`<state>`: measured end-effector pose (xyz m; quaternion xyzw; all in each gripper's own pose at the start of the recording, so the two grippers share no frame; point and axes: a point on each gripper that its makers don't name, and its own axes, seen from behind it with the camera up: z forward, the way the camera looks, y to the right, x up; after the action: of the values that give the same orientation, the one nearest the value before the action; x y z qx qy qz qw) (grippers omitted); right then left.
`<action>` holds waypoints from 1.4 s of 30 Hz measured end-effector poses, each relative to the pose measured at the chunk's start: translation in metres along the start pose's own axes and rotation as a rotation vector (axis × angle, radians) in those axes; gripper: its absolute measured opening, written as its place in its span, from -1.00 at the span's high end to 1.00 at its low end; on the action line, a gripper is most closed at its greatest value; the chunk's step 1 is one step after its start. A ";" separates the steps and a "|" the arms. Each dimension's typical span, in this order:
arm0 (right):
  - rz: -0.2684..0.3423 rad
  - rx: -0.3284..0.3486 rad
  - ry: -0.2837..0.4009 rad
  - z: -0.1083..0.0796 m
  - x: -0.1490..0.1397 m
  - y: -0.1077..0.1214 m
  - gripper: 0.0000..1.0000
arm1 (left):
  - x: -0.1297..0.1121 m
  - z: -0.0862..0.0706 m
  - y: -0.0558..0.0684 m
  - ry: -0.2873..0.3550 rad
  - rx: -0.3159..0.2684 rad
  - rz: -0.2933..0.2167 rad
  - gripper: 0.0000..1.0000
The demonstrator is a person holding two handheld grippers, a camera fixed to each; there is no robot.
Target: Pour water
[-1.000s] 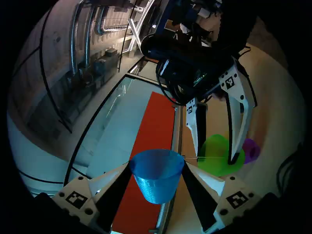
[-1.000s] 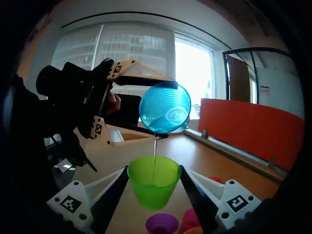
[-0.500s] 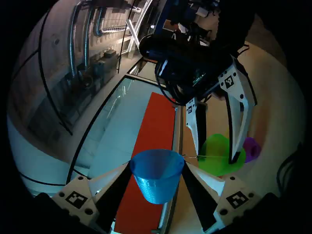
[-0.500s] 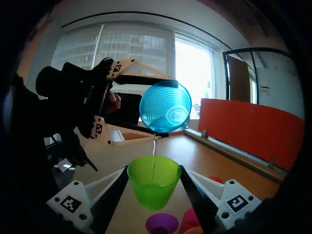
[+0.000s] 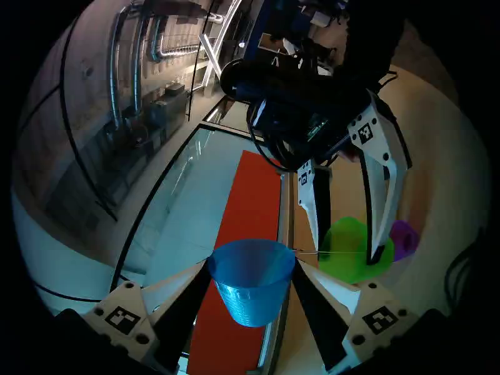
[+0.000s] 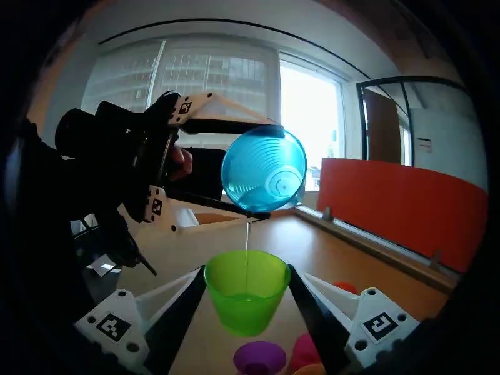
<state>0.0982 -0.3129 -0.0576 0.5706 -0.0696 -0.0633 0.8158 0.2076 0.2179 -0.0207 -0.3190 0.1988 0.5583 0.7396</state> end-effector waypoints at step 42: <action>-0.006 0.003 0.005 -0.001 0.003 -0.003 -0.90 | 0.003 0.000 -0.002 0.003 0.015 0.058 -0.75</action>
<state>0.1010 -0.3134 -0.0603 0.5723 -0.0659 -0.0640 0.8149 0.2105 0.2191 -0.0221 -0.3086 0.2132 0.5775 0.7251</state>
